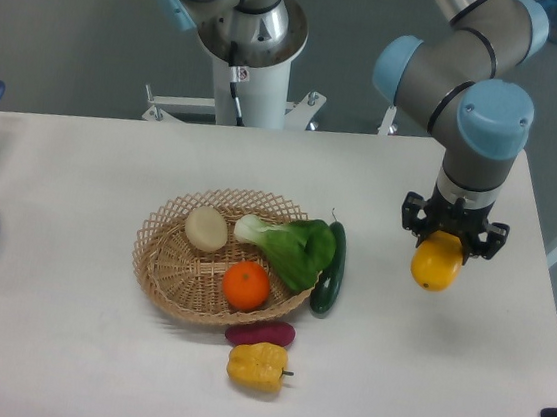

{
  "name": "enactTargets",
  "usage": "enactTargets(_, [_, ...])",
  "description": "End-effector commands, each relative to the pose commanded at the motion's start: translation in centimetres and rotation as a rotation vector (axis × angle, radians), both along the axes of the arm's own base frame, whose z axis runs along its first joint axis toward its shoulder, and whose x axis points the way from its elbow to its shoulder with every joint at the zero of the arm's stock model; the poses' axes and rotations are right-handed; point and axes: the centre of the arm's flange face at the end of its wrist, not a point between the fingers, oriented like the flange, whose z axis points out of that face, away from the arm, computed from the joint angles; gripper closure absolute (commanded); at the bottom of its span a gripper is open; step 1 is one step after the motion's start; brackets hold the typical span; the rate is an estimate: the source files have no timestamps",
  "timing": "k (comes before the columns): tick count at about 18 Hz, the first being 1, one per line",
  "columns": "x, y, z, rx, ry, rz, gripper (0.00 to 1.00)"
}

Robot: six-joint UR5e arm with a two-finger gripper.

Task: Place the mango in the basket
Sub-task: 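Carry the held yellow mango over the wicker basket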

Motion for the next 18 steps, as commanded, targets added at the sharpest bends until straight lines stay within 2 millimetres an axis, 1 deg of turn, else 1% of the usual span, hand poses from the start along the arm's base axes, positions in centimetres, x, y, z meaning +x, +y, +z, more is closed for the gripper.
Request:
enactTargets(3, [0.5,0.2,-0.3,0.006,-0.011,-0.001,0.82])
enactTargets(5, [0.9,0.8,-0.4,0.008,-0.016,-0.003,0.82])
enactTargets(9, [3.4,4.1,-0.3,0.021,-0.016,-0.040,0.82])
enactTargets(11, [4.7,5.7,-0.5,0.042,-0.026,-0.010,0.81])
enactTargets(14, [7.5,8.7,-0.8,0.063,-0.045,-0.014,0.77])
enactTargets(16, [10.4,11.3,-0.9,0.070,-0.051,-0.005,0.77])
enactTargets(18, [13.3,13.4,-1.7,0.064,-0.064,-0.009,0.77])
